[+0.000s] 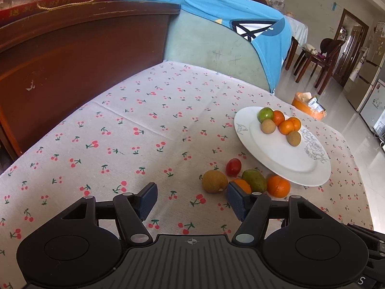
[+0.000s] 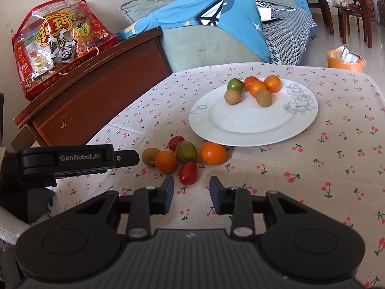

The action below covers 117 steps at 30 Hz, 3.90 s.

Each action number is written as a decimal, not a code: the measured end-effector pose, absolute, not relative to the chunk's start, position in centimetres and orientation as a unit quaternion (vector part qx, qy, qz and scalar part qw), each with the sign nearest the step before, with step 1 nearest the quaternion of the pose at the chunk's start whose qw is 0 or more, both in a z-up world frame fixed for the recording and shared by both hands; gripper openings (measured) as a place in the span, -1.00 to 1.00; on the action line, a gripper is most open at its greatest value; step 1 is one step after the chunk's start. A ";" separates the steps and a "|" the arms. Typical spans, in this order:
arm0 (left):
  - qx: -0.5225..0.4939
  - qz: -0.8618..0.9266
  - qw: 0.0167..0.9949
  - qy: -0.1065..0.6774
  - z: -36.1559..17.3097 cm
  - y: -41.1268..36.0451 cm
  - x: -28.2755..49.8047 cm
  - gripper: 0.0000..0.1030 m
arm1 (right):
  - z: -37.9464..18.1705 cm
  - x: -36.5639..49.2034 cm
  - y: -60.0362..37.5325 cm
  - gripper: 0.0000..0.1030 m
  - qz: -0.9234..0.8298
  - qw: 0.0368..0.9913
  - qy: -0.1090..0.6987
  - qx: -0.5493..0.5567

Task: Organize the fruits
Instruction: 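Withdraw both open grippers from the plate toward the remaining fruit, then grasp a red tomato with the right gripper while the left gripper grasps a brown kiwi, then carry the tomato and kiwi over the white plate with both grippers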

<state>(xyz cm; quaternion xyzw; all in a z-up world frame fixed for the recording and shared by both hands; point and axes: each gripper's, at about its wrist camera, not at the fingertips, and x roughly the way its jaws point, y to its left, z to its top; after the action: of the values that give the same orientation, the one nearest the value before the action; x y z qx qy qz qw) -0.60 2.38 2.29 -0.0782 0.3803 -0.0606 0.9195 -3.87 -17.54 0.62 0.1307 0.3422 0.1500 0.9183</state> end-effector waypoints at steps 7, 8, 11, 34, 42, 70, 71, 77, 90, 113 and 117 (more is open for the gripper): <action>-0.065 -0.071 0.920 0.380 1.4 1.8 0.0 0.16 | -0.1 -2.7 -16.6 -0.34 0.152 0.918 0.344 0.127; -0.064 -0.071 0.920 0.380 1.2 1.7 0.1 0.16 | -0.2 -2.6 -16.5 -0.35 0.152 0.918 0.344 0.127; -0.067 -0.074 0.918 0.383 0.7 1.8 0.4 0.13 | -0.4 -2.3 -16.2 -0.38 0.153 0.917 0.346 0.125; -0.058 -0.112 0.926 0.357 -0.4 0.1 1.4 -0.14 | -1.2 -1.7 -16.1 -0.56 0.139 0.923 0.341 0.116; -0.060 -0.111 0.928 0.351 -0.5 0.0 1.8 -0.14 | -1.3 -1.3 -15.9 -0.56 0.138 0.924 0.337 0.115; -0.065 -0.114 0.930 0.342 1.2 0.1 0.2 -0.50 | -0.1 -2.3 -17.2 -0.68 0.130 0.923 0.332 0.142; -0.062 -0.116 0.931 0.340 1.4 0.0 0.0 -0.50 | 0.1 -2.5 -17.5 -0.68 0.129 0.924 0.330 0.144; -0.052 -0.129 0.932 0.333 2.0 -0.4 -1.1 -0.50 | 0.0 -2.9 -18.4 -0.68 0.119 0.921 0.335 0.160; -0.055 -0.123 0.932 0.338 1.7 0.0 -1.6 -0.50 | -0.6 -2.9 -17.9 -0.49 0.134 0.919 0.340 0.149; -0.059 -0.144 0.934 0.323 3.2 -1.7 -0.7 -0.50 | 0.2 -2.7 -18.7 -0.61 0.110 0.928 0.324 0.149; -0.061 -0.156 0.934 0.317 3.9 -2.6 0.3 -0.50 | 1.3 -2.4 -19.9 -0.61 0.095 0.935 0.299 0.167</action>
<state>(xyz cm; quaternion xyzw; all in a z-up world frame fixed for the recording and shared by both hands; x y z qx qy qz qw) 0.32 -2.62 3.95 -0.0607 0.3169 -0.1561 0.9336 -2.37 -19.89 1.33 0.1673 0.2990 0.0952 0.9346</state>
